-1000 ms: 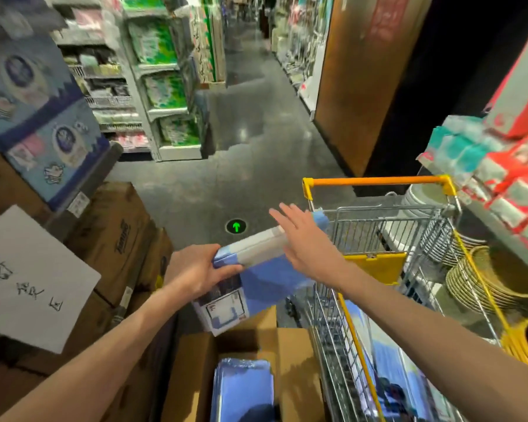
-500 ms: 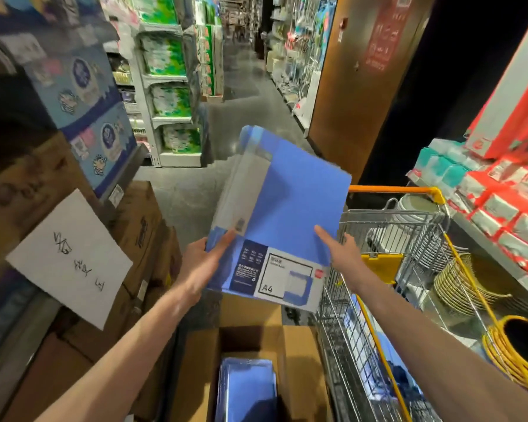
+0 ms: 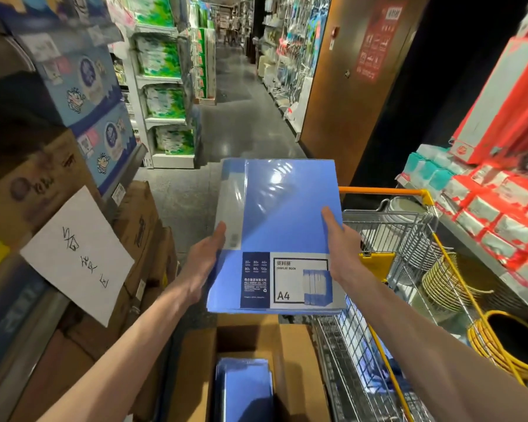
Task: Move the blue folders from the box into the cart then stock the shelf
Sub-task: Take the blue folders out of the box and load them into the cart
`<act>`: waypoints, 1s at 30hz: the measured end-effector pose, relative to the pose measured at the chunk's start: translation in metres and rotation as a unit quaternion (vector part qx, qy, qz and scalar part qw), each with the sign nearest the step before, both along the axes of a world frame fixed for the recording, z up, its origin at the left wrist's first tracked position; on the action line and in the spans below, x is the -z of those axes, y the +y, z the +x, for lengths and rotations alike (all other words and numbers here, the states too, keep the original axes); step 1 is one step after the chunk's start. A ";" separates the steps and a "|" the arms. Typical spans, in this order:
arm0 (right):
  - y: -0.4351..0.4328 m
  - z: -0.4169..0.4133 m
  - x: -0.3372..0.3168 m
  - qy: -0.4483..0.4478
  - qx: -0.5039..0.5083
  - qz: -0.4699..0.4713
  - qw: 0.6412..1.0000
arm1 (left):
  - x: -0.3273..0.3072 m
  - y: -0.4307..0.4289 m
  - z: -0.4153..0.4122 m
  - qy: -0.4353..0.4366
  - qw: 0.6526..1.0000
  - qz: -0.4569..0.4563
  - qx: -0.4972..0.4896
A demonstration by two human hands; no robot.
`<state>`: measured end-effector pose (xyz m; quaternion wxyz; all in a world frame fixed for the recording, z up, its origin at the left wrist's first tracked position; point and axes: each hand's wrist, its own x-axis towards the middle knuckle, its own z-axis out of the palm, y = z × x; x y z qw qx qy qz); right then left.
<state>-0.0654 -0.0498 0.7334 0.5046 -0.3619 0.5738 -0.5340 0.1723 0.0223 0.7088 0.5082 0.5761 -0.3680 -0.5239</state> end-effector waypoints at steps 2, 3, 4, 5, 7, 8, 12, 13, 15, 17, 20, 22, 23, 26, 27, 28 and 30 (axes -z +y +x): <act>0.000 0.004 -0.001 0.043 -0.012 0.010 0.999 | -0.001 -0.002 0.000 -0.010 1.000 0.021 -0.007; 0.000 0.006 -0.002 0.073 -0.021 0.012 0.997 | 0.000 -0.002 -0.002 -0.018 0.999 0.048 -0.012; 0.001 0.008 -0.004 0.107 -0.031 0.009 0.994 | 0.003 -0.002 -0.002 -0.016 0.997 0.076 -0.028; 0.002 0.009 -0.006 0.143 -0.043 0.012 0.989 | 0.009 -0.002 -0.003 -0.008 0.994 0.097 -0.053; 0.002 0.006 -0.010 0.197 -0.084 0.035 0.976 | 0.019 -0.003 -0.004 0.008 0.987 0.110 -0.113; 0.001 0.003 -0.011 0.216 -0.114 0.053 0.968 | 0.021 -0.004 -0.005 0.013 0.984 0.111 -0.138; 0.002 -0.013 -0.013 0.225 -0.181 0.137 0.948 | 0.024 -0.011 -0.011 0.016 0.971 0.117 -0.206; 0.003 -0.018 -0.011 0.218 -0.175 0.143 0.949 | 0.023 -0.014 -0.013 0.022 0.968 0.113 -0.223; 0.009 -0.025 -0.004 0.168 -0.145 0.157 0.962 | 0.021 -0.022 -0.017 0.029 0.960 0.119 -0.253; 0.012 -0.024 0.007 0.084 -0.106 0.186 0.973 | 0.020 -0.030 -0.024 0.022 0.951 0.125 -0.283; 0.011 -0.016 0.028 -0.052 -0.065 0.209 0.974 | 0.019 -0.042 -0.045 0.010 0.939 0.127 -0.319; 0.008 -0.012 0.039 -0.151 -0.063 0.198 0.966 | 0.016 -0.049 -0.064 0.013 0.941 0.102 -0.322; 0.007 -0.013 0.042 -0.191 -0.055 0.184 0.963 | 0.016 -0.052 -0.076 0.012 0.944 0.092 -0.317; -0.005 -0.030 0.055 -0.255 0.016 0.157 0.954 | 0.017 -0.069 -0.114 0.006 0.952 0.066 -0.298; -0.010 -0.041 0.061 -0.267 0.049 0.160 0.949 | 0.018 -0.078 -0.130 0.004 0.956 0.060 -0.288; -0.016 -0.053 0.068 -0.276 0.080 0.163 0.944 | 0.020 -0.087 -0.145 -0.004 0.961 0.051 -0.271; -0.030 -0.085 0.085 -0.291 0.168 0.171 0.926 | 0.023 -0.107 -0.181 -0.053 0.976 0.034 -0.207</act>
